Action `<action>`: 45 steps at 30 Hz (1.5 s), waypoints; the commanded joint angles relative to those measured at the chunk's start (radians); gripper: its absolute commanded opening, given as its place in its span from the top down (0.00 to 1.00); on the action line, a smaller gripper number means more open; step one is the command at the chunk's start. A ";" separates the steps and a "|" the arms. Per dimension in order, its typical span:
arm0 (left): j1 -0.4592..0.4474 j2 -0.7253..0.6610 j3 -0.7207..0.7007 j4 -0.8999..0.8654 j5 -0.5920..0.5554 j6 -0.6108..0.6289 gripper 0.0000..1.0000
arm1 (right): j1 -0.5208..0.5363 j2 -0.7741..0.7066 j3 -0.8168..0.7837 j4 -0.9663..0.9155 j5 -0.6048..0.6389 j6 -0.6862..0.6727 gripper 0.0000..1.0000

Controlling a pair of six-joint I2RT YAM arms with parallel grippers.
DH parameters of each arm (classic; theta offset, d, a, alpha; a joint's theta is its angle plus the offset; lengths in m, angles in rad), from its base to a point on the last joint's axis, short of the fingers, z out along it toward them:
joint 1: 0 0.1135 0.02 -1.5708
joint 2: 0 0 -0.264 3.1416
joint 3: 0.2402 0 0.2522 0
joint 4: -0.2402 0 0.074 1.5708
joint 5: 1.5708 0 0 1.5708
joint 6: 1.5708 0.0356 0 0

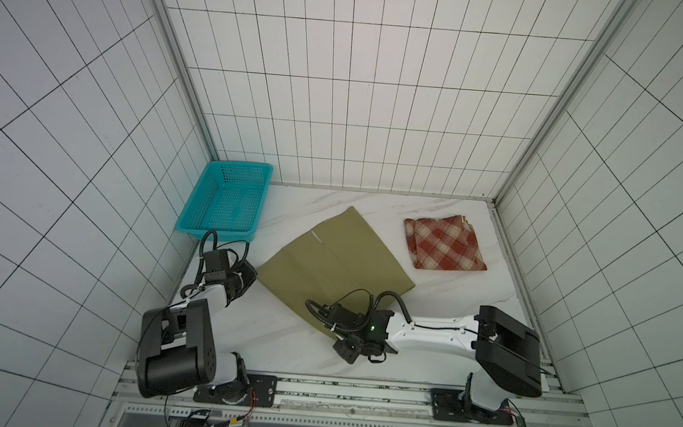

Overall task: Fold and stack skirts
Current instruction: Fold the skirt at the center of the table.

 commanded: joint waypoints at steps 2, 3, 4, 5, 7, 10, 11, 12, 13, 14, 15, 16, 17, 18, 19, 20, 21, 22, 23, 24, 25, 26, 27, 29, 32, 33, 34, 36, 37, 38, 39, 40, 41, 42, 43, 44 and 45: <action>0.000 -0.079 0.077 -0.080 -0.002 -0.015 1.00 | 0.010 -0.090 0.079 -0.041 -0.045 -0.010 1.00; -0.001 -0.094 0.093 -0.102 -0.004 -0.014 1.00 | 0.011 -0.107 0.078 -0.042 -0.056 -0.010 1.00; -0.001 -0.114 0.109 -0.125 -0.007 -0.013 1.00 | 0.011 -0.123 0.077 -0.041 -0.065 -0.010 1.00; 0.000 -0.129 0.126 -0.148 -0.012 -0.009 1.00 | 0.010 -0.136 0.076 -0.041 -0.072 -0.010 1.00; 0.000 -0.159 0.158 -0.193 -0.019 -0.005 1.00 | 0.012 -0.165 0.071 -0.042 -0.093 -0.009 1.00; 0.001 -0.202 0.194 -0.251 -0.029 -0.001 1.00 | 0.014 -0.198 0.067 -0.042 -0.112 0.001 1.00; 0.002 -0.216 0.205 -0.268 -0.030 -0.001 1.00 | 0.016 -0.207 0.067 -0.039 -0.127 0.003 1.00; 0.001 -0.232 0.214 -0.284 -0.035 0.001 1.00 | 0.017 -0.214 0.064 -0.034 -0.138 0.007 1.00; 0.002 -0.244 0.223 -0.297 -0.036 0.005 1.00 | 0.021 -0.221 0.058 -0.029 -0.144 0.013 1.00; 0.002 -0.258 0.235 -0.316 -0.042 0.011 1.00 | 0.025 -0.231 0.048 -0.018 -0.152 0.019 1.00; 0.003 -0.271 0.249 -0.337 -0.054 0.016 1.00 | 0.030 -0.243 0.036 -0.006 -0.160 0.024 1.00; 0.005 -0.281 0.259 -0.357 -0.061 0.022 1.00 | 0.037 -0.254 0.025 0.001 -0.165 0.030 1.00; 0.007 -0.292 0.267 -0.376 -0.064 0.029 1.00 | 0.042 -0.268 0.011 0.015 -0.174 0.035 1.00; 0.011 -0.302 0.276 -0.393 -0.067 0.031 1.00 | 0.047 -0.283 0.000 0.026 -0.180 0.043 1.00; 0.017 -0.311 0.283 -0.404 -0.069 0.035 1.00 | 0.051 -0.294 -0.012 0.040 -0.188 0.049 1.00; 0.023 -0.320 0.288 -0.419 -0.071 0.036 1.00 | 0.054 -0.308 -0.019 0.054 -0.203 0.054 1.00; 0.029 -0.333 0.296 -0.433 -0.075 0.037 1.00 | 0.057 -0.320 -0.025 0.065 -0.217 0.058 1.00; 0.034 -0.344 0.302 -0.443 -0.082 0.040 1.00 | 0.060 -0.329 -0.025 0.075 -0.226 0.062 1.00; 0.035 -0.351 0.308 -0.453 -0.088 0.040 1.00 | 0.065 -0.334 -0.025 0.074 -0.229 0.065 1.00; 0.035 -0.360 0.316 -0.463 -0.096 0.039 1.00 | 0.072 -0.339 -0.026 0.074 -0.232 0.067 1.00; 0.036 -0.369 0.326 -0.470 -0.098 0.035 1.00 | 0.075 -0.341 -0.024 0.074 -0.232 0.069 1.00; 0.033 -0.374 0.332 -0.473 -0.101 0.030 1.00 | 0.077 -0.342 -0.026 0.075 -0.232 0.070 1.00; 0.021 -0.377 0.340 -0.472 -0.109 0.023 1.00 | 0.079 -0.344 -0.029 0.074 -0.232 0.070 1.00; -0.018 -0.377 0.358 -0.472 -0.151 0.014 1.00 | 0.079 -0.355 -0.049 0.106 -0.229 0.078 1.00; -0.132 -0.347 0.393 -0.466 -0.256 0.011 1.00 | 0.076 -0.390 -0.091 0.130 -0.220 0.093 1.00; -0.169 -0.327 0.402 -0.455 -0.287 0.006 1.00 | 0.072 -0.403 -0.106 0.137 -0.218 0.097 1.00; -0.204 -0.304 0.409 -0.442 -0.308 -0.005 1.00 | 0.066 -0.414 -0.122 0.143 -0.221 0.103 1.00; -0.260 -0.257 0.418 -0.402 -0.341 -0.021 1.00 | 0.038 -0.434 -0.154 0.153 -0.247 0.123 1.00; -0.289 -0.229 0.421 -0.382 -0.363 -0.030 1.00 | 0.017 -0.444 -0.174 0.161 -0.270 0.136 1.00; -0.314 -0.204 0.427 -0.368 -0.379 -0.036 1.00 | 0.000 -0.455 -0.194 0.170 -0.285 0.148 1.00; -0.340 -0.175 0.434 -0.349 -0.395 -0.039 1.00 | -0.021 -0.468 -0.218 0.180 -0.300 0.161 1.00; -0.366 -0.145 0.443 -0.333 -0.412 -0.041 1.00 | -0.045 -0.484 -0.240 0.189 -0.314 0.171 1.00; -0.386 -0.118 0.453 -0.322 -0.424 -0.044 1.00 | -0.068 -0.497 -0.265 0.198 -0.329 0.182 1.00; -0.409 -0.086 0.465 -0.313 -0.433 -0.044 1.00 | -0.098 -0.513 -0.290 0.207 -0.347 0.194 1.00; -0.431 -0.054 0.475 -0.298 -0.444 -0.044 1.00 | -0.129 -0.529 -0.319 0.221 -0.371 0.207 1.00; -0.445 -0.026 0.486 -0.291 -0.451 -0.049 1.00 | -0.156 -0.543 -0.344 0.238 -0.388 0.219 1.00; -0.462 0.004 0.499 -0.285 -0.454 -0.054 1.00 | -0.185 -0.558 -0.373 0.259 -0.411 0.231 1.00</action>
